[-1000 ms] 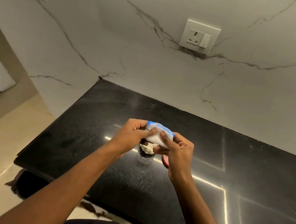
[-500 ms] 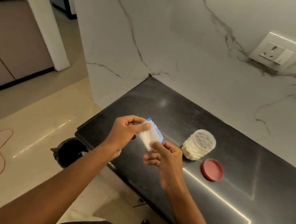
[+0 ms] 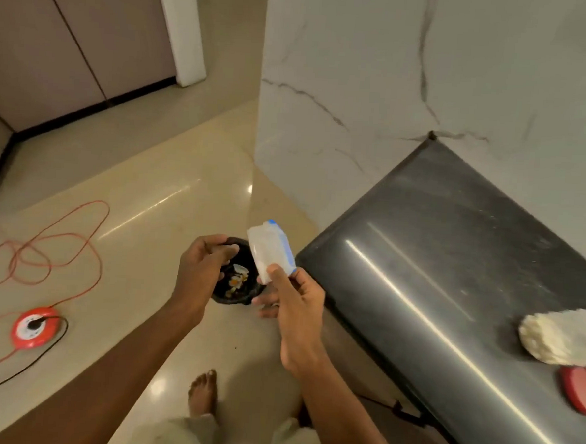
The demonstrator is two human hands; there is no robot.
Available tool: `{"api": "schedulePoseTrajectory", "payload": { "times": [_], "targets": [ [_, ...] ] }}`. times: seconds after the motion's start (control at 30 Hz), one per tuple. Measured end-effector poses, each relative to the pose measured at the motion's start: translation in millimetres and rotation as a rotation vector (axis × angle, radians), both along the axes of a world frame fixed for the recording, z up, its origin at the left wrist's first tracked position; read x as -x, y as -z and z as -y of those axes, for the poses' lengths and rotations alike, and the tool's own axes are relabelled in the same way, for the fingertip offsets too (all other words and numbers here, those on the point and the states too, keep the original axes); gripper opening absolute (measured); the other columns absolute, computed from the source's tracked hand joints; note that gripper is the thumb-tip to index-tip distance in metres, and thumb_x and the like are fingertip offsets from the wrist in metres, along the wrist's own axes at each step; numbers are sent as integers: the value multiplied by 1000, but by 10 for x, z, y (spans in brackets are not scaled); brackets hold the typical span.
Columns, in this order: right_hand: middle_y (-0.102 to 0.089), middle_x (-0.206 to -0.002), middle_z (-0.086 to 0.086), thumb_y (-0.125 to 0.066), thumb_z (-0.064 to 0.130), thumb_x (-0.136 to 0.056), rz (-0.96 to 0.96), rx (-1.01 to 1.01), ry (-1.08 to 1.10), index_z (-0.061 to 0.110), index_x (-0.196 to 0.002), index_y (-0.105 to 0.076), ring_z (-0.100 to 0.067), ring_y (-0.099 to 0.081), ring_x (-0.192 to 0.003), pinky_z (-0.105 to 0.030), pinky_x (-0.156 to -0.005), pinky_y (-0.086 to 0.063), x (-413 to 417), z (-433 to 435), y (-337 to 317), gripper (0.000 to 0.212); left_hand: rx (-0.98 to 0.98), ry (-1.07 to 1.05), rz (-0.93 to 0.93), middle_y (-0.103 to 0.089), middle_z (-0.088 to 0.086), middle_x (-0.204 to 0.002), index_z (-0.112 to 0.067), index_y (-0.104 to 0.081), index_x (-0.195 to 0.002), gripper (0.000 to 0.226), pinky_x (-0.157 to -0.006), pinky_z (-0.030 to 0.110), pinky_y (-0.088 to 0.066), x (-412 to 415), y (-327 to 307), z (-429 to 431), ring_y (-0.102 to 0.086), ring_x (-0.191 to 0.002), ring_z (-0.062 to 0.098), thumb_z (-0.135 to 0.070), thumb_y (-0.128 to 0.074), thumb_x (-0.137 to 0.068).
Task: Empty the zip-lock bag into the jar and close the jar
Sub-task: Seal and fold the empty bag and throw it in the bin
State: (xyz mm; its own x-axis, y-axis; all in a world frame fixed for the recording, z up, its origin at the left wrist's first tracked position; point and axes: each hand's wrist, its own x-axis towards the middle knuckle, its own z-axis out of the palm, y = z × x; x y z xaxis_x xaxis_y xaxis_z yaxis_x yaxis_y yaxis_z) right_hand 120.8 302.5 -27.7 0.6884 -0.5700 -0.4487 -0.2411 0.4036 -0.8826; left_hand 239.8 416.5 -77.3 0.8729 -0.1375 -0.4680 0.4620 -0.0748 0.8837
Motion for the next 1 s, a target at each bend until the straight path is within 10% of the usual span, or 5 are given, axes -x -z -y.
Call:
{"api": "schedulePoseTrajectory", "payload": {
  "times": [0.4, 0.67, 1.0],
  "targets": [
    [-75, -104, -18, -67, 28, -100, -557, 23, -17, 2, -112, -65, -18, -68, -59, -25, -48, -54, -1211, -276, 3349, 28, -172, 6, -178, -72, -3, -107, -21, -69, -115, 23, -74, 24, -50, -601, 2362, -553, -67, -99, 7, -23, -78, -94],
    [-69, -108, -16, -71, 16, -98, -712, -27, -76, -3, -138, -55, -27, -76, -81, -43, -79, -66, -1767, -67, 5452, 48, -157, 52, -202, -69, -10, -107, -29, -68, -113, 21, -74, 23, -50, -774, 4098, -592, -65, -100, 4, -29, -77, -94],
    [-66, -134, -26, -57, 5, -103, -651, -169, -54, -8, -138, -54, -37, -73, -113, -34, -71, -63, -1697, 70, 5301, 38, -134, 47, -231, -71, -5, -108, -28, -69, -108, 16, -74, 24, -50, -677, 4031, -645, -67, -101, 8, -26, -77, -94]
  ]
}}
